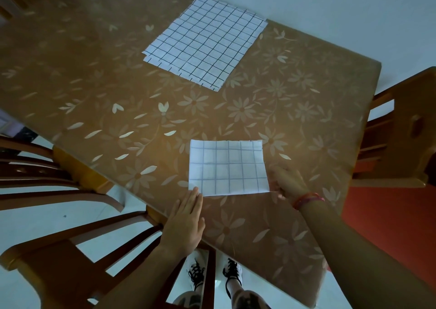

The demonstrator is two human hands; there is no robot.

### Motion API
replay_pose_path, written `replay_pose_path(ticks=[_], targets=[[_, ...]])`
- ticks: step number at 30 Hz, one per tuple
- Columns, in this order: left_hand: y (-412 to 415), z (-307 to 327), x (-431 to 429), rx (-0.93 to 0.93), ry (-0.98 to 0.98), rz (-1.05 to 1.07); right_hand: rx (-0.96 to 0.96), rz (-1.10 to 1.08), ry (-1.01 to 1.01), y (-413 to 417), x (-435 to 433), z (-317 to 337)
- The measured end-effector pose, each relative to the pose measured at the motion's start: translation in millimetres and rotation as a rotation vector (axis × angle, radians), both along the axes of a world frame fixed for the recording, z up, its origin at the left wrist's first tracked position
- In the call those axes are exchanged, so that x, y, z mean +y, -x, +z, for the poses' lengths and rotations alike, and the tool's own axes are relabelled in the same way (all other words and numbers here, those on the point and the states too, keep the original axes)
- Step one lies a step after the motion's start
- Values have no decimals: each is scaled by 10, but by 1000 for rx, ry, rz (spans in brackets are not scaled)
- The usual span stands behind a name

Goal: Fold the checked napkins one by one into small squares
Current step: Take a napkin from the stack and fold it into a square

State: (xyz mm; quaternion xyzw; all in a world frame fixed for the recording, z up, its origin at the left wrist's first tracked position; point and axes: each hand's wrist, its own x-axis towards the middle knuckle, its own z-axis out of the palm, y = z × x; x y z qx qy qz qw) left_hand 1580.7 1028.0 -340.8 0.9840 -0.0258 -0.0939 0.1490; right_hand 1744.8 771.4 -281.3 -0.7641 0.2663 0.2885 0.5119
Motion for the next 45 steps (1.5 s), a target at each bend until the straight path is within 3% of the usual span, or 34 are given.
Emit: replay_pose_path(ticks=[4,9,15,18,25,28,34,38,45], targets=[[-10,12,10,24,-3,-1,127,24,15,13,-144,-120],[-11,28,17,14,-7,10,-66,118,101,-150,77,-4],[-13,48,-4,31,1,27,-90,282,225,-137,32,-129],[-13,56,0,42,2,34,-75,250,188,-112,69,-41],[-33,77,7,53,17,38,51,-23,-132,-57,92,70],[-36,82,13,66,34,35,-9,-30,-85,-61,116,48],[-42,99,18,59,60,49,61,118,-51,-115,208,13],[-63,109,24,71,63,44,-130,54,163,-248,278,-67],[-43,126,13,42,49,28,-150,-72,128,-198,248,-46]])
